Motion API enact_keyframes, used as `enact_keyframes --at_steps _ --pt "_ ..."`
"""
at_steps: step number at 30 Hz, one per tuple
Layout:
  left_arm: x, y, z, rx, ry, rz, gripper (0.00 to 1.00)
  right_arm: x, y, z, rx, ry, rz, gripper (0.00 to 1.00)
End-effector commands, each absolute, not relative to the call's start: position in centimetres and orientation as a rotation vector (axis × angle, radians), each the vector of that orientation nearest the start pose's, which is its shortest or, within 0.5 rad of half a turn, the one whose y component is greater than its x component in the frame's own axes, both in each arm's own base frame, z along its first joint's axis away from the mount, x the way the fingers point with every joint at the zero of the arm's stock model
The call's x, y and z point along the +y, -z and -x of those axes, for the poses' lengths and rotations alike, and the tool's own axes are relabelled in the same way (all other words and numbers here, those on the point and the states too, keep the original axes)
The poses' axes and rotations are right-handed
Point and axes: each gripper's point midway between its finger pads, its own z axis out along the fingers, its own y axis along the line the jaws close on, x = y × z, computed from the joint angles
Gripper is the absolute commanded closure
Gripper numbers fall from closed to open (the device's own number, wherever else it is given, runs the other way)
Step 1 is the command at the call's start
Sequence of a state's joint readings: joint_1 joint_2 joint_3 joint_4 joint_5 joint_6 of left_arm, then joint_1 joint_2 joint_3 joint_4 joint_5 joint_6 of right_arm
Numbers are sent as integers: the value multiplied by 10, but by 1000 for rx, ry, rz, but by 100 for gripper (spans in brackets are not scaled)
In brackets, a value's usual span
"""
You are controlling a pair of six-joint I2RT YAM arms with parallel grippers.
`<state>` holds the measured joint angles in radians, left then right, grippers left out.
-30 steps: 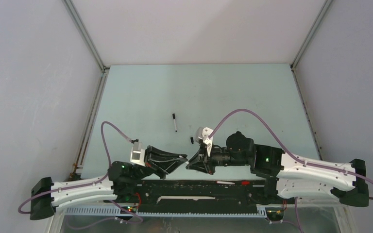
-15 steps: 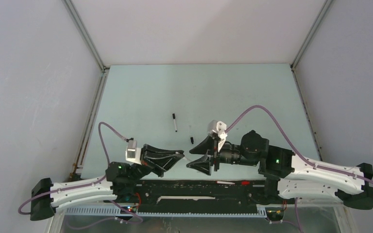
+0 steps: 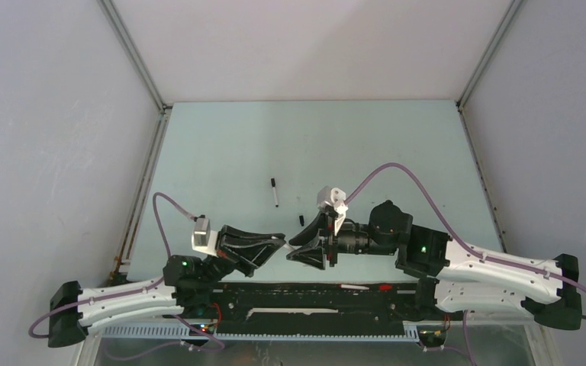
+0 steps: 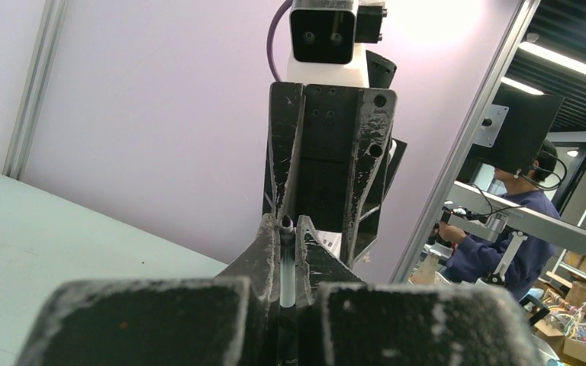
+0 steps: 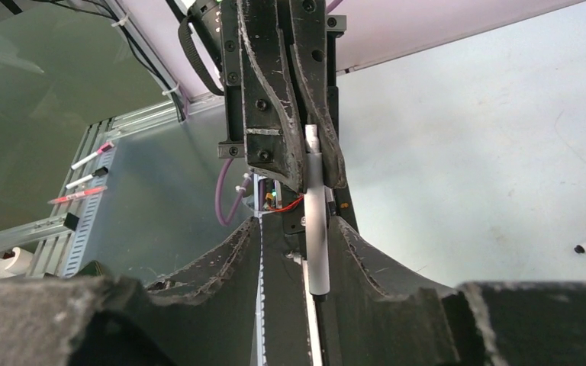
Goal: Insert the pens into the pen caps
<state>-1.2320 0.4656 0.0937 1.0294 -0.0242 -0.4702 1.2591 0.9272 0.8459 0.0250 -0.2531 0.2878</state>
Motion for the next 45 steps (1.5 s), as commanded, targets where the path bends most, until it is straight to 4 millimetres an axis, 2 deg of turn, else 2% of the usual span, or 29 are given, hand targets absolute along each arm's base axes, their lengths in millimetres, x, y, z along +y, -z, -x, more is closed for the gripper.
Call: enact_keyframes --at_steps 1,7,36,41,45 --pt "-236 -346 -71 910 1583 -308 100 350 -322 -54 1453 -1389 1021 61" --pt "-236 -347 -70 908 1585 -311 100 351 -317 -55 1465 -1387 1035 66" --pt "-234 -345 -73 914 1575 -290 100 359 -298 -65 1523 -1344 1051 71" --pt "-235 -343 -74 918 1574 -289 100 359 -300 -64 1509 -1348 1052 82" --pt "-236 -340 -76 930 1569 -286 100 359 -302 -63 1498 -1350 1054 96"
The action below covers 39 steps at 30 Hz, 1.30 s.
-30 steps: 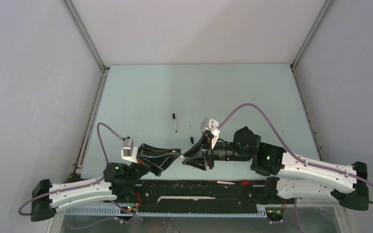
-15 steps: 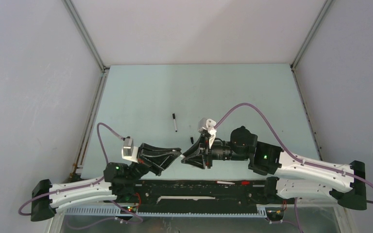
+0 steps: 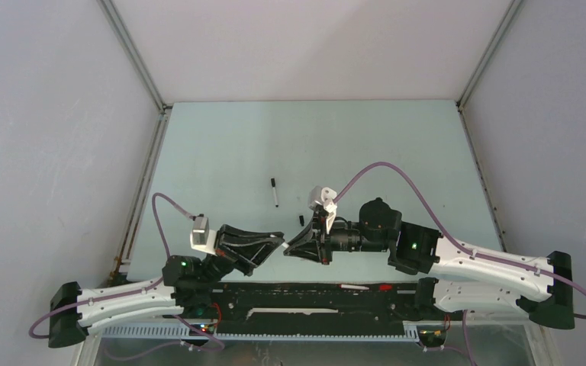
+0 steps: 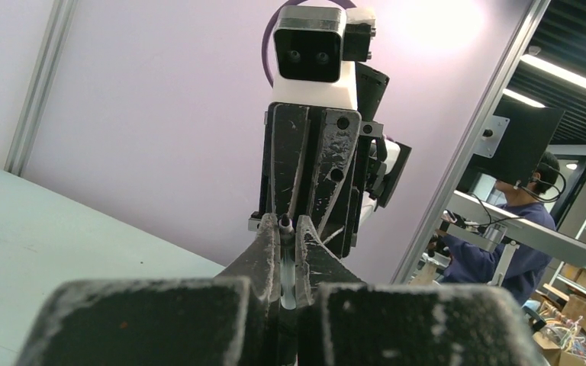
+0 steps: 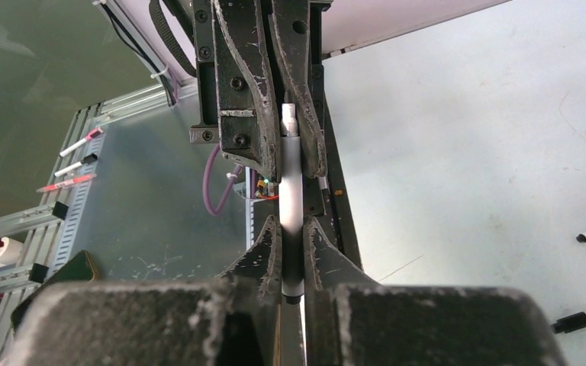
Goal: Insert the pens into the pen caps
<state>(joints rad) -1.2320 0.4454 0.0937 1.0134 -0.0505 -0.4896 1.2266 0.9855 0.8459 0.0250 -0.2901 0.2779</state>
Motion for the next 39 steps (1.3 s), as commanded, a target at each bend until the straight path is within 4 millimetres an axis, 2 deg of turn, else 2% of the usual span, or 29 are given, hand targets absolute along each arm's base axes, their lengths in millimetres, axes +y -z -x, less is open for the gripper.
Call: enact_keyframes --at_steps 1,3,4,7,8,10,15,19,21,24,25,29,31,34,39 --pt "-236 -340 -76 934 1568 -285 100 359 -302 -63 1497 -1350 1055 100" --pt "-238 -337 -77 947 1560 -287 98 358 -302 -62 1493 -1349 1061 100" --pt "-238 -335 -80 961 1552 -279 91 358 -301 -63 1499 -1345 1061 100" --pt "-238 -325 -92 1031 1508 -234 53 356 -296 -70 1536 -1300 1029 100" --pt "-238 -320 -96 1060 1485 -220 44 354 -294 -75 1556 -1276 1011 100" --pt "-237 -308 -109 1132 1426 -174 37 350 -285 -82 1610 -1226 979 100" --pt "-232 -273 -141 1356 1236 -67 31 337 -264 -106 1729 -1088 860 100" --pt "-220 -247 -162 1501 1065 23 30 316 -247 -138 1822 -950 628 100" --pt "-215 -240 -167 1556 1002 53 30 300 -238 -156 1868 -874 491 100" --pt "-212 -229 -174 1635 902 60 29 287 -228 -168 1884 -841 406 100" --pt "-210 -224 -177 1658 858 64 25 283 -229 -172 1869 -845 380 100" --pt "-211 -214 -184 1712 780 40 12 272 -220 -187 1859 -831 331 100" --pt "-214 -210 -188 1728 774 42 1 270 -210 -191 1882 -848 333 100" --pt "-216 -201 -197 1770 770 42 0 270 -205 -199 1881 -852 334 100" --pt "-230 -181 -208 1911 750 -4 1 269 -182 -206 1888 -798 342 100"
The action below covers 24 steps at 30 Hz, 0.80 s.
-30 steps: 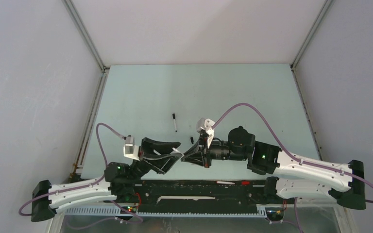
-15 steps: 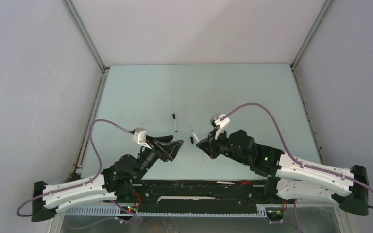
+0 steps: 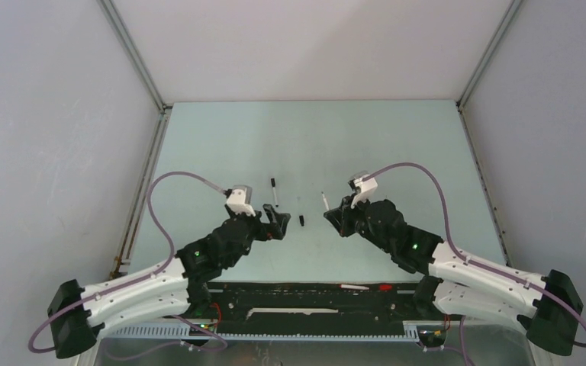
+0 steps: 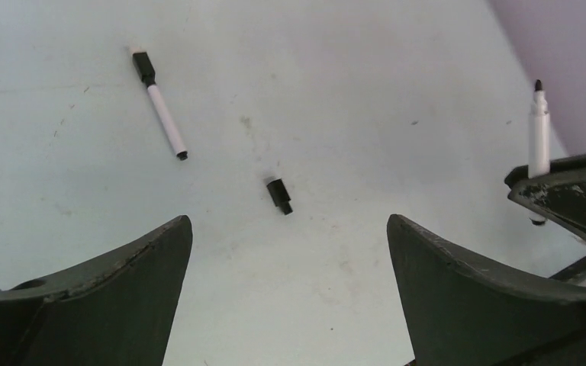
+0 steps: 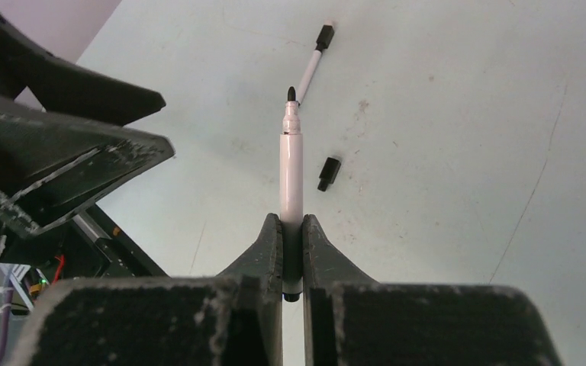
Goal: Insert the pens into the pen caps
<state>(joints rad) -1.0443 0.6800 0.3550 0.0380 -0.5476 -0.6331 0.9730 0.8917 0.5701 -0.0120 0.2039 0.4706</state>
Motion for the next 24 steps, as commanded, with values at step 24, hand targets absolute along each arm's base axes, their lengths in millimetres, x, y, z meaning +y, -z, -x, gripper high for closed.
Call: enact_keyframes --at_steps 24 --pt "-288 -100 -252 2348 325 -49 35 205 -166 -230 1857 -425 14 100"
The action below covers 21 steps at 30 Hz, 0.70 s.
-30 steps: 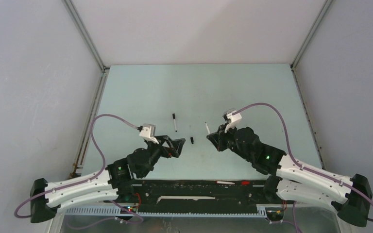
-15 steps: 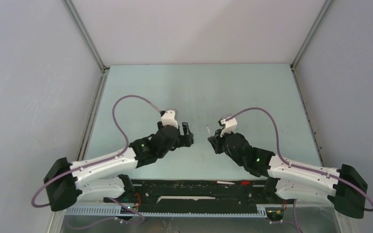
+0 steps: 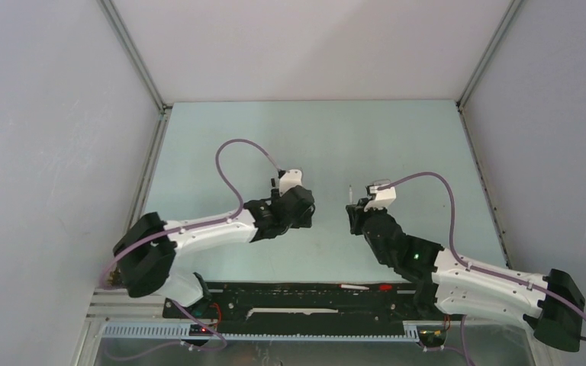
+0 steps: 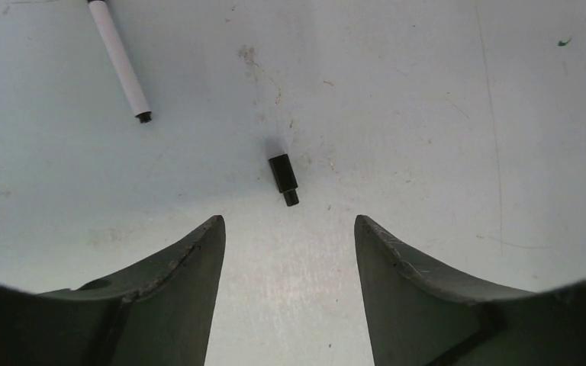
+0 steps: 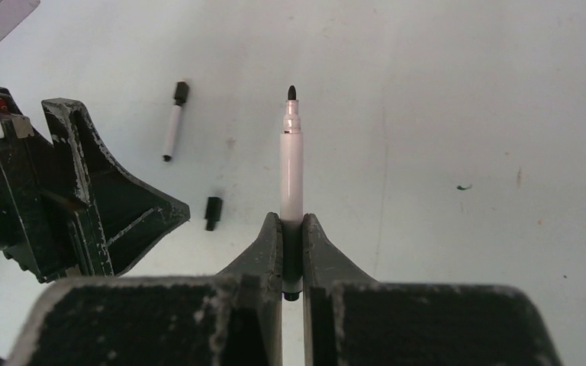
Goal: Insert the pens into the pen caps
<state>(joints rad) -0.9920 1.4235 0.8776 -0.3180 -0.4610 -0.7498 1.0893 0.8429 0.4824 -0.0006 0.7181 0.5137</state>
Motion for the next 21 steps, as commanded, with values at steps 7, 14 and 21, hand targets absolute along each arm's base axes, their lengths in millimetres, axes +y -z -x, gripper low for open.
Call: enact_keyframes --at_steps 7,14,21 --pt "-295 -74 -261 2420 282 -39 41 205 -162 -232 1872 -430 15 100" --pt "-289 -58 -267 2443 251 -19 42 206 -161 -233 1876 -431 25 100" --pt "-291 -47 -270 2469 250 -2 43 209 -160 -233 1876 -438 45 100"
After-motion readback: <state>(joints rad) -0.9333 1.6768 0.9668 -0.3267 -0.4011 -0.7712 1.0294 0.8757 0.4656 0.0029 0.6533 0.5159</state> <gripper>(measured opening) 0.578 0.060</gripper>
